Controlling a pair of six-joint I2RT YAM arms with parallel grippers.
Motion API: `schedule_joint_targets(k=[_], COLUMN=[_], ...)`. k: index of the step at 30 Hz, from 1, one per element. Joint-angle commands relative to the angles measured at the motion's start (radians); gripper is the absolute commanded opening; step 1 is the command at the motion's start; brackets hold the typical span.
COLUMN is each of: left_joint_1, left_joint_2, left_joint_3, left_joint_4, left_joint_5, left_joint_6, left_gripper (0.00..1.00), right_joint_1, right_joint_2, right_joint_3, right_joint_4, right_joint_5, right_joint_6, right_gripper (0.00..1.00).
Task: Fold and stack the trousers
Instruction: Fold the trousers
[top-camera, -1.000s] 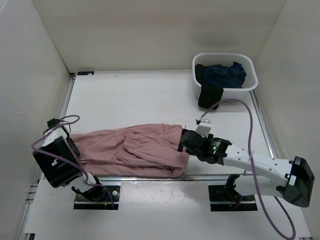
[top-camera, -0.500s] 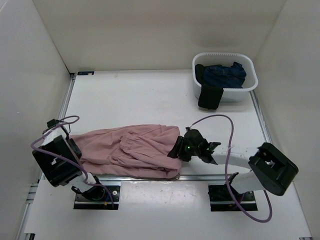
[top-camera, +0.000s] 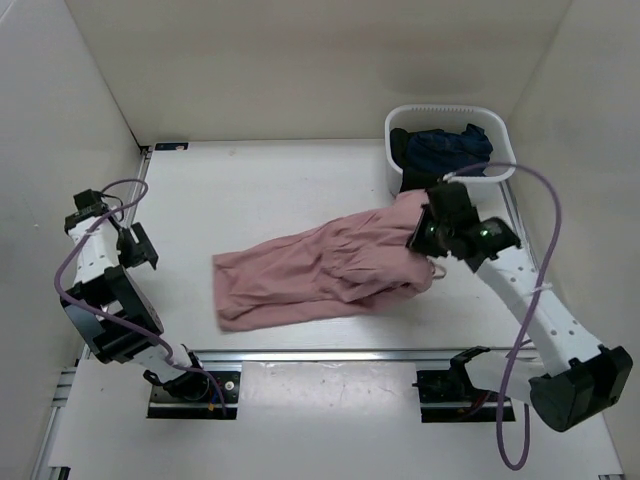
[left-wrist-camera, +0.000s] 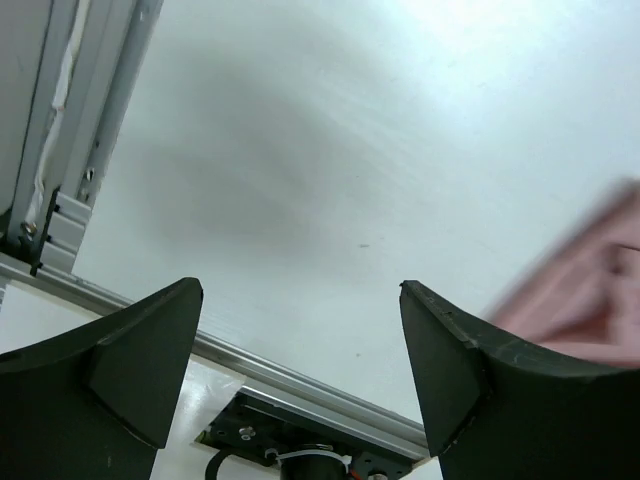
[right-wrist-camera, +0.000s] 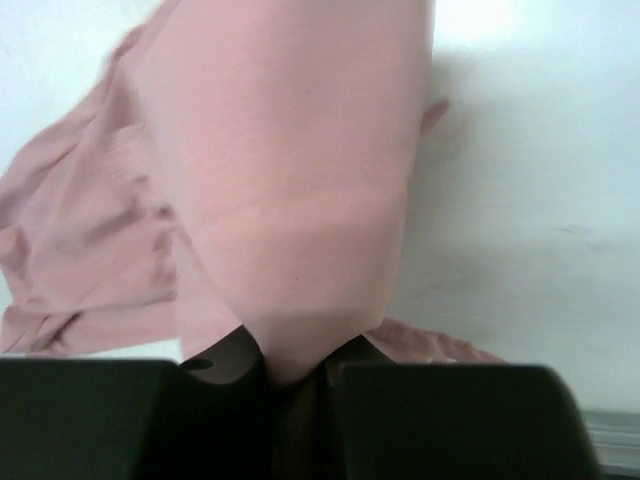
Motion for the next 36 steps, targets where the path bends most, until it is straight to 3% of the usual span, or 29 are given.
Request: schedule_joint_targets(k=[1, 5, 8, 11, 13, 18, 21, 24, 25, 27, 28, 32, 34, 36], left_joint_1=[-0.007, -0.007, -0.007, -0.007, -0.007, -0.007, -0.007, -0.007, -0.007, -0.007, -0.007, -0.007, -0.007, -0.007], left_joint_2=[0.014, 0.024, 0.024, 0.005, 0.004, 0.004, 0.004, 0.004, 0.004, 0.004, 0.004, 0.004, -0.005, -0.014], left_joint_3=[0.063, 0.054, 0.026, -0.018, -0.028, -0.054, -0.063, -0.083, -0.083, -0.094, -0.094, -0.103, -0.103, -0.103], left_joint_4=[-0.071, -0.071, -0.071, -0.046, -0.046, -0.035, -0.026, -0.026, -0.026, -0.026, -0.026, -0.026, -0.026, -0.026], left_joint_5=[0.074, 0.034, 0.034, 0.025, 0.014, 0.014, 0.014, 0.014, 0.014, 0.014, 0.014, 0.023, 0.023, 0.023], left_joint_6=[-0.002, -0.002, -0.002, -0.002, -0.002, -0.002, -0.002, -0.002, -0.002, -0.002, -0.002, -0.002, -0.002, -0.002], left_gripper=[0.92, 0.93, 0.93, 0.94, 0.94, 0.95, 0.95, 0.95, 0.95, 0.96, 0.96, 0.98, 0.98, 0.99], right_joint_1=[0.020, 0.176, 0.380, 0.471, 0.482, 0.494, 0.485, 0.464, 0.464, 0.464, 0.491, 0.585, 0.596, 0.596], right_joint_2=[0.044, 0.288, 0.489, 0.693, 0.845, 1.096, 1.101, 1.051, 1.040, 1.026, 1.014, 0.887, 0.813, 0.689], right_joint_3=[0.328, 0.601, 0.742, 0.845, 0.902, 1.217, 1.246, 1.108, 1.079, 1.044, 1.044, 1.031, 0.930, 0.739], right_joint_4=[-0.394, -0.615, -0.675, -0.726, -0.746, -0.708, -0.575, -0.409, -0.375, -0.300, -0.280, -0.163, -0.073, -0.002], right_joint_5=[0.226, 0.314, 0.333, 0.365, 0.365, 0.365, 0.382, 0.304, 0.273, 0.215, 0.173, 0.233, 0.283, 0.319], right_joint_6=[-0.237, -0.275, -0.262, -0.226, -0.206, -0.118, -0.058, -0.031, -0.031, -0.087, -0.115, -0.241, -0.230, -0.174], right_gripper=[0.00, 0.00, 0.00, 0.02, 0.10, 0.13, 0.15, 0.30, 0.46, 0.60, 0.72, 0.94, 0.94, 0.76])
